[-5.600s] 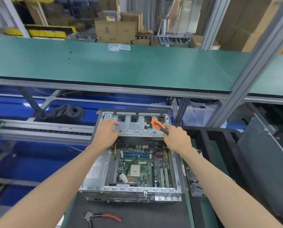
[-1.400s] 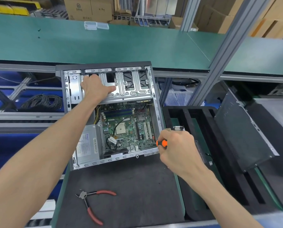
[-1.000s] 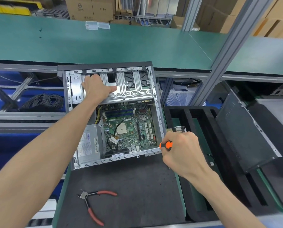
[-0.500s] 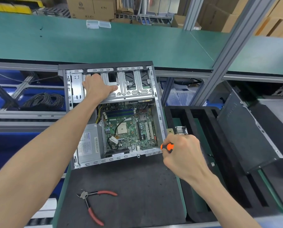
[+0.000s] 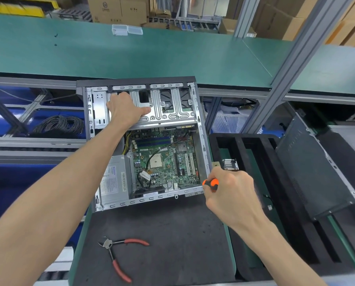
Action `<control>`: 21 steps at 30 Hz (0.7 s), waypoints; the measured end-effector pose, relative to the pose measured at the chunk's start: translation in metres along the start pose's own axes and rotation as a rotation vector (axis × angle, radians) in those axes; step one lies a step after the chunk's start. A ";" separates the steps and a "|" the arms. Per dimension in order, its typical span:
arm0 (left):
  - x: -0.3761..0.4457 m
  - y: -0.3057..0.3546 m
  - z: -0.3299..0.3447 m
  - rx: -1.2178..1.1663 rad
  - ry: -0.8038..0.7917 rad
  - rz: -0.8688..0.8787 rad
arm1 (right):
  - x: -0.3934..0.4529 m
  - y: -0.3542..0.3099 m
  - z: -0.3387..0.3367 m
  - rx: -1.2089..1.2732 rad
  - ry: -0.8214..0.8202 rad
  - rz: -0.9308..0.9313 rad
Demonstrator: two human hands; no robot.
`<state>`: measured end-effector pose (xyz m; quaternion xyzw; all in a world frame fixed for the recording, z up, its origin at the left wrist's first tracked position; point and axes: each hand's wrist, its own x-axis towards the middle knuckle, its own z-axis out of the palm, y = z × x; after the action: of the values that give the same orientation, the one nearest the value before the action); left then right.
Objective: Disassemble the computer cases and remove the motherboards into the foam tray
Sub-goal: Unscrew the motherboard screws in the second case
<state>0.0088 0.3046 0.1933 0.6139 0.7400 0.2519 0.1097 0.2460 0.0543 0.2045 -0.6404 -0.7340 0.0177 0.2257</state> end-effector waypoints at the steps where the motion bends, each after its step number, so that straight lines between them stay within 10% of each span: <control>1: 0.000 0.000 0.000 -0.001 0.003 0.001 | 0.001 -0.002 0.001 -0.053 -0.015 0.010; 21: 0.003 -0.002 0.001 -0.017 -0.009 -0.001 | -0.001 0.004 0.001 -0.044 -0.019 -0.021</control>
<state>0.0068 0.3074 0.1920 0.6138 0.7376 0.2553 0.1181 0.2495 0.0547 0.2021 -0.6371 -0.7431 0.0052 0.2048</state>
